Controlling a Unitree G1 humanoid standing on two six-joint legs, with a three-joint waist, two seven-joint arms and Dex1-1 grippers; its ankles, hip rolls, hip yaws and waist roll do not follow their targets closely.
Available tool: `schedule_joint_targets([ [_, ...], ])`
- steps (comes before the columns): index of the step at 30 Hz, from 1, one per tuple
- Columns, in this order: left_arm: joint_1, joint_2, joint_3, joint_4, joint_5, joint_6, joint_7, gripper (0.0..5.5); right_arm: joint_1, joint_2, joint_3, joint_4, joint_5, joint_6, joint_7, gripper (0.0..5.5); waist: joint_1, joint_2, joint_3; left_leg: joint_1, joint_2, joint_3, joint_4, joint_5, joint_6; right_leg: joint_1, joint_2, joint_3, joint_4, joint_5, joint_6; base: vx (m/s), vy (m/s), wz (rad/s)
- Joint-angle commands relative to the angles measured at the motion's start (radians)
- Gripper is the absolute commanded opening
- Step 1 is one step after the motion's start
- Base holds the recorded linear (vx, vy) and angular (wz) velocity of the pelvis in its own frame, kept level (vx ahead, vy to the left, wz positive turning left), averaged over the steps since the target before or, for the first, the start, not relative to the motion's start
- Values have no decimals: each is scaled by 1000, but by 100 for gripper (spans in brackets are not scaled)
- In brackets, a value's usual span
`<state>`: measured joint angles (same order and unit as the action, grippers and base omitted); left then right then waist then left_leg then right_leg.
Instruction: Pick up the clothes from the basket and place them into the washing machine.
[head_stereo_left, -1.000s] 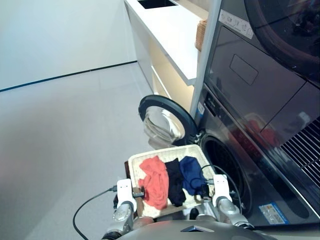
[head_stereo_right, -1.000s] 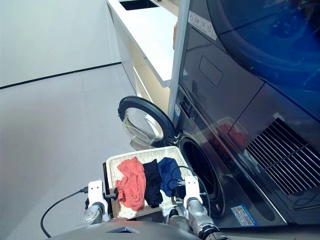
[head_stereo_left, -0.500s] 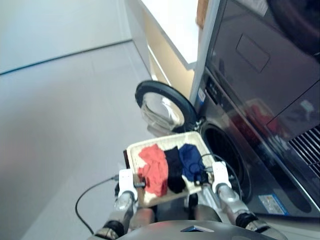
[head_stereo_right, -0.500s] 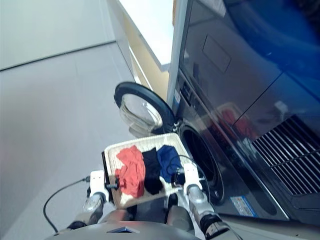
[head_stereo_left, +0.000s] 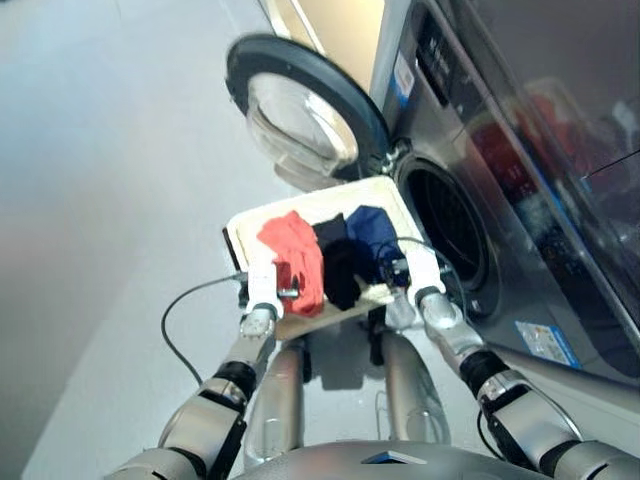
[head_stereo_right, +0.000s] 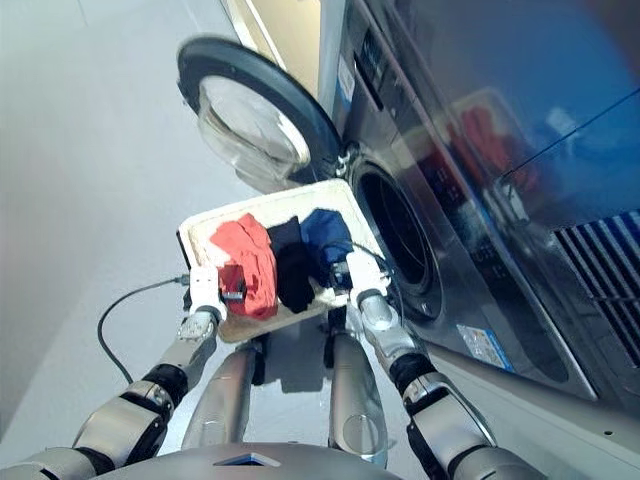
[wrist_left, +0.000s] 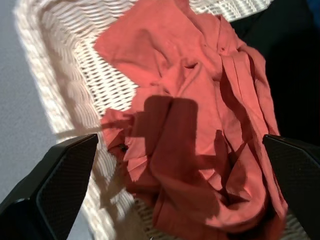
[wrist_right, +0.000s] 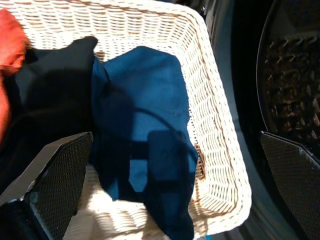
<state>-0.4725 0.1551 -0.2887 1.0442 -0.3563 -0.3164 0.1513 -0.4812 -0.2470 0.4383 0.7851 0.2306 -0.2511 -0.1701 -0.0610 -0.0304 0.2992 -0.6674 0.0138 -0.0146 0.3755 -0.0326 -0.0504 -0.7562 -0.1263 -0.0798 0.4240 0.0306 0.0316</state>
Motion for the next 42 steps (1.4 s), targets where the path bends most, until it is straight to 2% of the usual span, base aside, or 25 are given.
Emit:
schedule_joint_targets([
  [1, -17, 17, 18, -5, -27, -41, 30, 550, -10, -4, 26, -89, -12, -75, -21, 550, -29, 7, -53, -129, 2, 24, 45, 42, 20, -50, -7, 3, -70, 98, 65, -54, 18, -7],
  [6, -90, 49, 34, 6, -73, -43, 47, 550, -77, -4, 26, -115, 12, -89, -42, 550, -49, 6, -43, -286, -5, 12, 186, 3, 24, -190, 7, 8, 23, 88, 56, -44, 6, -18],
  [7, -98, 56, 34, 5, -76, -43, 51, 550, -84, -5, 29, -120, 16, -91, -42, 550, -46, 8, -40, -303, 3, 7, 224, -37, 20, -207, 19, 14, 54, 56, 58, 0, 0, 0],
  [10, -136, 82, 40, 13, -83, -46, 68, 550, -113, -1, 41, -127, 18, -99, -47, 550, -53, 8, -31, -376, 9, 11, 296, -59, 27, -277, 29, 24, 111, 45, 56, -31, 31, -161],
  [16, -212, 136, 68, 46, -143, -45, 80, 550, -169, 15, 59, -141, 36, -109, -44, 550, -73, 6, -25, -498, 13, 15, 385, -83, 37, -399, 52, 35, 181, 44, 57, -40, 44, -230],
  [22, -253, 164, 97, 50, -195, -51, 82, 550, -178, 21, 67, -172, 48, -120, -39, 550, -90, 7, -29, -582, 10, 15, 442, -100, 39, -480, 64, 39, 225, 37, 54, -7, 13, -65],
  [23, -255, 168, 100, 46, -202, -53, 83, 427, -176, 22, 67, -170, 46, -118, -40, 550, -91, 9, -33, -589, 10, 11, 445, -102, 40, -486, 65, 38, 229, 35, 54, 0, 0, 0],
  [24, -258, 165, 100, 56, -210, -51, 77, 9, -171, 26, 68, -164, 43, -119, -39, 550, -95, 9, -37, -589, 12, 10, 441, -101, 40, -487, 63, 37, 226, 36, 53, 0, 0, 0],
  [29, -250, 143, 98, 35, -227, -66, 64, 0, -149, 20, 65, -148, 25, -120, -24, 550, -103, 14, -64, -563, 14, 13, 406, -96, 37, -465, 55, 37, 192, 41, 53, 0, 0, 0],
  [34, -242, 120, 96, 24, -232, -80, 52, 0, -137, 12, 65, -130, 9, -122, -12, 550, -100, 21, -94, -520, 12, 4, 346, -84, 31, -427, 50, 37, 138, 42, 51, 0, 0, 0],
  [35, -235, 111, 96, 3, -245, -88, 41, 0, -137, 7, 69, -123, -4, -123, -6, 550, -94, 25, -106, -481, 13, -3, 298, -75, 26, -390, 44, 33, 102, 44, 49, 0, 0, 0],
  [40, -198, 93, 104, -47, -275, -103, 19, 0, -123, -4, 81, -93, -44, -114, 2, 550, -80, 30, -120, -385, 10, -8, 199, -53, 18, -299, 32, 25, 25, 48, 47, 2, -54, 44],
  [41, -178, 88, 110, -93, -297, -111, 8, 0, -120, -9, 91, -70, -74, -105, 6, 550, -75, 29, -125, -360, 0, -8, 153, -8, 21, -264, 14, 12, -23, 80, 42, -77, -54, 89],
  [42, -177, 88, 110, -94, -297, -111, 8, 0, -120, -9, 91, -70, -74, -105, 6, 550, -75, 29, -123, -357, 0, -9, 153, -8, 21, -260, 15, 11, -24, 80, 42, -47, -109, 131],
])
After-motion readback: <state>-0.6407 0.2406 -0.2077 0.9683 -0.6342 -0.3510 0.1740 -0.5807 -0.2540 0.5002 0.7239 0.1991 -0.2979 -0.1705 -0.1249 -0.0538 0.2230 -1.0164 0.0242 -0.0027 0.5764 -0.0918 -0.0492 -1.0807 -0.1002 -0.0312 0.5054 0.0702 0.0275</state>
